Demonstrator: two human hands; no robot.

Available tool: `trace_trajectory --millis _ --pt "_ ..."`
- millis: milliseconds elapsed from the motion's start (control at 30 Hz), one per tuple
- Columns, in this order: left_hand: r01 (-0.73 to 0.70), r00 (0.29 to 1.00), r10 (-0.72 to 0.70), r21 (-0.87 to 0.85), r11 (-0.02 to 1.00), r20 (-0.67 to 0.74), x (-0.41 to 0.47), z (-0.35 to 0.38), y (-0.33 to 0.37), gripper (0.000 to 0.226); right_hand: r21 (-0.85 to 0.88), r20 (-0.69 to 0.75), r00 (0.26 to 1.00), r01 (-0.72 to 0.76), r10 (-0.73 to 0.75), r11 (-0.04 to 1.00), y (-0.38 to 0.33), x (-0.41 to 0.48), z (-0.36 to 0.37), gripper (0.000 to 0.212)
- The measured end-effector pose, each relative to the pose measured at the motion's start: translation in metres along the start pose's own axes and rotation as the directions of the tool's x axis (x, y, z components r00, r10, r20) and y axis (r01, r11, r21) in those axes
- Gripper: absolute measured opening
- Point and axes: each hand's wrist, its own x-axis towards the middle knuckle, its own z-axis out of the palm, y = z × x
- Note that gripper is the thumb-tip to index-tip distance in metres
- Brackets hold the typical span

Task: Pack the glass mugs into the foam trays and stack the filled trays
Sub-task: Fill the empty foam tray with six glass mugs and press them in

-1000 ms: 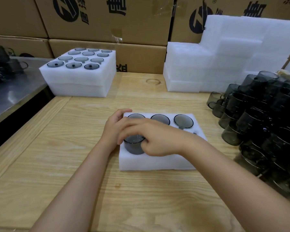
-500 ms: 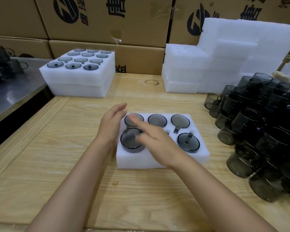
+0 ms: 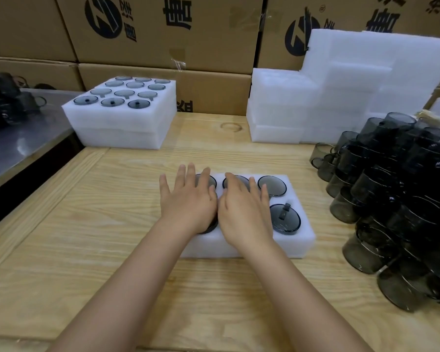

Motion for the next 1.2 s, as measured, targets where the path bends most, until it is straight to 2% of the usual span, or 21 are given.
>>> trace_trajectory --millis 100,267,333,400,467,533,633,833,933,1000,1033,1067,1133,1200 --pt "0.012 1.0 -0.014 0.088 0.996 0.021 0.002 -0.001 0.001 0.053 -0.045 0.025 1.0 0.017 -0.016 0.999 0.0 0.0 0.0 0.048" --pt "0.016 0.999 -0.019 0.068 0.998 0.04 0.0 -0.002 0.002 0.053 -0.081 -0.023 0.999 0.028 -0.03 0.996 0.001 0.001 0.002 0.048" --pt "0.03 0.999 -0.029 0.023 0.999 -0.039 -0.004 -0.003 0.002 0.054 -0.079 -0.089 0.994 0.058 -0.065 0.995 0.001 -0.001 0.001 0.044" --pt "0.03 0.98 -0.04 -0.05 0.998 -0.193 -0.013 -0.004 0.005 0.055 -0.08 -0.216 0.973 0.071 -0.087 0.994 0.008 -0.005 -0.003 0.04" --pt "-0.031 0.958 -0.007 -0.128 0.991 -0.285 -0.027 -0.002 0.014 0.061 -0.065 -0.332 0.943 0.006 -0.027 0.998 0.024 -0.01 -0.011 0.043" --pt "-0.099 0.971 0.071 -0.114 0.988 -0.226 -0.043 0.006 0.029 0.068 -0.071 -0.268 0.957 -0.139 0.115 0.988 0.045 -0.018 -0.018 0.05" --pt "-0.125 0.983 0.132 0.059 0.99 -0.128 -0.051 0.022 0.041 0.06 -0.142 -0.03 0.962 -0.271 0.27 0.952 0.06 -0.022 -0.019 0.058" --pt "-0.16 0.979 0.177 0.159 0.974 -0.104 -0.045 0.027 0.037 0.054 -0.097 0.079 0.981 -0.168 0.176 0.981 0.068 -0.02 -0.021 0.069" --pt "-0.17 0.979 0.182 0.132 0.977 -0.088 -0.044 0.023 0.037 0.061 -0.026 0.106 0.99 -0.091 0.094 0.995 0.079 -0.025 -0.024 0.078" --pt "-0.174 0.98 0.186 0.141 0.975 -0.075 -0.045 0.024 0.036 0.077 0.075 0.025 0.999 -0.025 0.023 0.997 0.089 -0.028 -0.022 0.079" --pt "-0.186 0.978 0.197 0.156 0.97 -0.061 -0.046 0.023 0.035 0.086 0.219 -0.051 0.999 0.006 0.005 0.976 0.095 -0.03 -0.019 0.073" --pt "-0.202 0.975 0.213 0.157 0.967 -0.057 -0.046 0.023 0.034 0.093 0.416 -0.127 0.991 0.022 0.034 0.909 0.099 -0.032 -0.017 0.062" --pt "-0.273 0.955 0.287 0.162 0.948 -0.075 -0.047 0.018 0.03 0.098 0.748 -0.165 0.971 0.008 0.175 0.663 0.104 -0.032 -0.013 0.051" --pt "-0.433 0.87 0.472 0.238 0.869 -0.141 -0.05 0.013 0.025 0.083 0.843 -0.127 0.959 -0.031 0.254 0.537 0.104 -0.032 -0.007 0.052"
